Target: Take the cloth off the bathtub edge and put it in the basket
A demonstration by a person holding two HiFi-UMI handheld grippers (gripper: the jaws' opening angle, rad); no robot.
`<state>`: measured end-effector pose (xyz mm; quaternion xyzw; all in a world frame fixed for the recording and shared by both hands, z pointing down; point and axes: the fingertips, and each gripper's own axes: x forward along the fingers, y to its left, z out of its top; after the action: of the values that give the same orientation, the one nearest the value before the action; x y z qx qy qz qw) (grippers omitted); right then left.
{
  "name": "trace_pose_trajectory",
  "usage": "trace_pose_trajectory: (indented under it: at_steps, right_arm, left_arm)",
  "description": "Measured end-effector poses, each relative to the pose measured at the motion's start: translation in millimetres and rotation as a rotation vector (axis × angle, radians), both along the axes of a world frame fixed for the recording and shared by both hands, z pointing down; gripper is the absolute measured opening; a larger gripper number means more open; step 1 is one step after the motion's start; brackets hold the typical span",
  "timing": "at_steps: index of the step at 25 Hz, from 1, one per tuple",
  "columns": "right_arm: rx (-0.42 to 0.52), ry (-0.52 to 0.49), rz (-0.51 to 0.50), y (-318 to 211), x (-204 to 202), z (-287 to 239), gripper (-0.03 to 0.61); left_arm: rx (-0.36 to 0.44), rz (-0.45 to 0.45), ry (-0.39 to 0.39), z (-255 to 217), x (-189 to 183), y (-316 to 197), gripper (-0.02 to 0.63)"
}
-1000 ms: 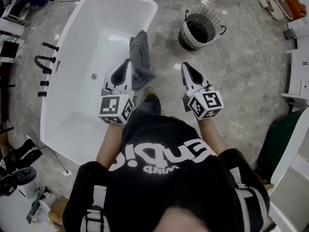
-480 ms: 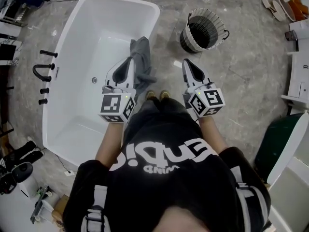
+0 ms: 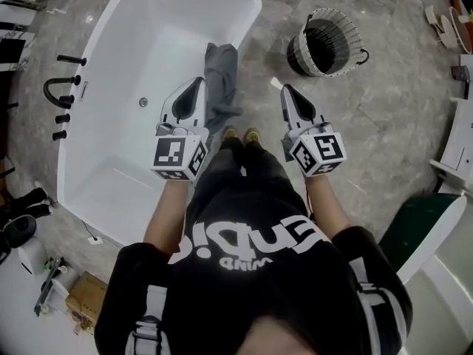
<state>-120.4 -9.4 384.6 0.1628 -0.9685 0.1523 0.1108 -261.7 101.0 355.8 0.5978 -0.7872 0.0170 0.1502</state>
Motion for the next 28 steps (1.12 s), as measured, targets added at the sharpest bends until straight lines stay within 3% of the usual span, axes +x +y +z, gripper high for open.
trace_pose_trajectory:
  at_steps: [11, 18, 23, 25, 28]
  right_arm:
    - [-0.064, 0.085, -0.022, -11, -33, 87, 0.014]
    - [-0.075, 0.116, -0.035, -11, -31, 103, 0.014]
    - [-0.07, 0.114, -0.062, -6, -35, 100, 0.014]
    - [-0.07, 0.114, -0.071, -4, -37, 101, 0.014]
    - [-0.07, 0.115, -0.077, -1, -36, 102, 0.014]
  left_arm:
    - [-0.068, -0.014, 0.048, 97, -23, -14, 0.015]
    - [-0.062, -0.048, 0.061, 114, -27, -14, 0.027]
    - [-0.051, -0.032, 0.076, 117, -22, -17, 0.285]
    - [-0.051, -0.029, 0.06, 118, -21, -17, 0.338]
    - [-0.07, -0.019, 0.05, 125, -19, -18, 0.36]
